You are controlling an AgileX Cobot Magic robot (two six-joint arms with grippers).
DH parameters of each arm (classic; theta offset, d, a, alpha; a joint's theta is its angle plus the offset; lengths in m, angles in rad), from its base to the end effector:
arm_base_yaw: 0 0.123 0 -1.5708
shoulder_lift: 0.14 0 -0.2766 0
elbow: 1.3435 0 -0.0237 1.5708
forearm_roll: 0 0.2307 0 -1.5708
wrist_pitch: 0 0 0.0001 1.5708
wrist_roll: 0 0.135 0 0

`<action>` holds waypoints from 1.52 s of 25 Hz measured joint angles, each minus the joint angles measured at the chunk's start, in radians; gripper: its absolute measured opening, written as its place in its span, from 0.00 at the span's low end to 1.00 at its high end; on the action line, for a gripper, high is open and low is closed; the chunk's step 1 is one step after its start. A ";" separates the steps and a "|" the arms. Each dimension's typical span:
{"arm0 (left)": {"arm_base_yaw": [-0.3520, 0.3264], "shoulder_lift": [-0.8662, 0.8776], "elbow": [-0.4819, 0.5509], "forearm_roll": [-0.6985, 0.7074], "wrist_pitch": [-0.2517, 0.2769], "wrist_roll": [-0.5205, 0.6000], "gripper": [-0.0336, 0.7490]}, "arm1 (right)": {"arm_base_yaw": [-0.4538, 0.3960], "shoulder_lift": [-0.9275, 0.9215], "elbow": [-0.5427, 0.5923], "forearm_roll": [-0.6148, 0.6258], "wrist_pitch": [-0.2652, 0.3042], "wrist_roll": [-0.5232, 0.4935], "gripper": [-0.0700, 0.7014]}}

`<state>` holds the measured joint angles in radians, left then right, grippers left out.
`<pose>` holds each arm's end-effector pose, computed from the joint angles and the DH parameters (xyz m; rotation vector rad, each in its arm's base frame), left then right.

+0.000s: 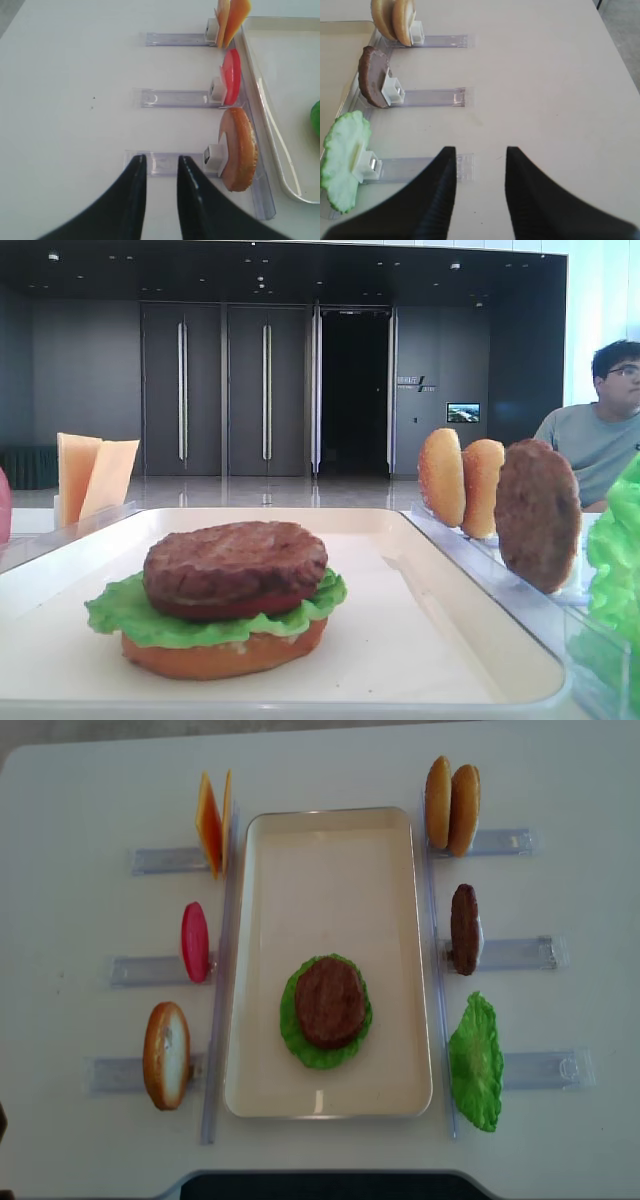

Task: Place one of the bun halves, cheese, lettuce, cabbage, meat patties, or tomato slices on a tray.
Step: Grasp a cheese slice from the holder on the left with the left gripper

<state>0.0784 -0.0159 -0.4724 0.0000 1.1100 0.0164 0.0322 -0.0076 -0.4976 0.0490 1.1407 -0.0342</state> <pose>0.0222 0.0017 0.2339 -0.0653 2.1047 0.0569 0.0188 0.0066 0.2377 -0.0751 2.1172 0.0581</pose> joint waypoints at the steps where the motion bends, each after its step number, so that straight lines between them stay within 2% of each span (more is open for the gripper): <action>1: 0.000 0.001 0.000 0.000 0.000 -0.002 0.25 | 0.000 0.000 0.000 0.000 0.000 0.000 0.43; 8: 0.000 0.109 -0.046 0.012 -0.011 -0.005 0.43 | 0.000 0.000 0.000 0.000 -0.001 0.000 0.43; 15: 0.000 0.359 -0.186 0.011 -0.071 -0.023 0.45 | 0.000 0.000 0.000 0.000 -0.001 0.000 0.43; 20: 0.000 0.644 -0.298 0.000 -0.117 -0.030 0.45 | 0.000 0.000 0.000 0.000 -0.001 0.000 0.43; 25: 0.000 0.967 -0.435 -0.024 -0.136 -0.031 0.45 | 0.000 0.000 0.000 0.000 -0.001 0.000 0.43; 30: 0.000 1.256 -0.604 -0.027 -0.182 -0.031 0.45 | 0.000 0.000 0.000 0.000 -0.002 0.000 0.42; 38: 0.000 1.648 -0.928 -0.078 -0.185 -0.031 0.45 | 0.000 0.000 0.000 0.000 -0.002 0.000 0.42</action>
<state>0.0784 1.6316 -1.4004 -0.0779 0.9252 -0.0146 0.0322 -0.0076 -0.4976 0.0490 1.1389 -0.0342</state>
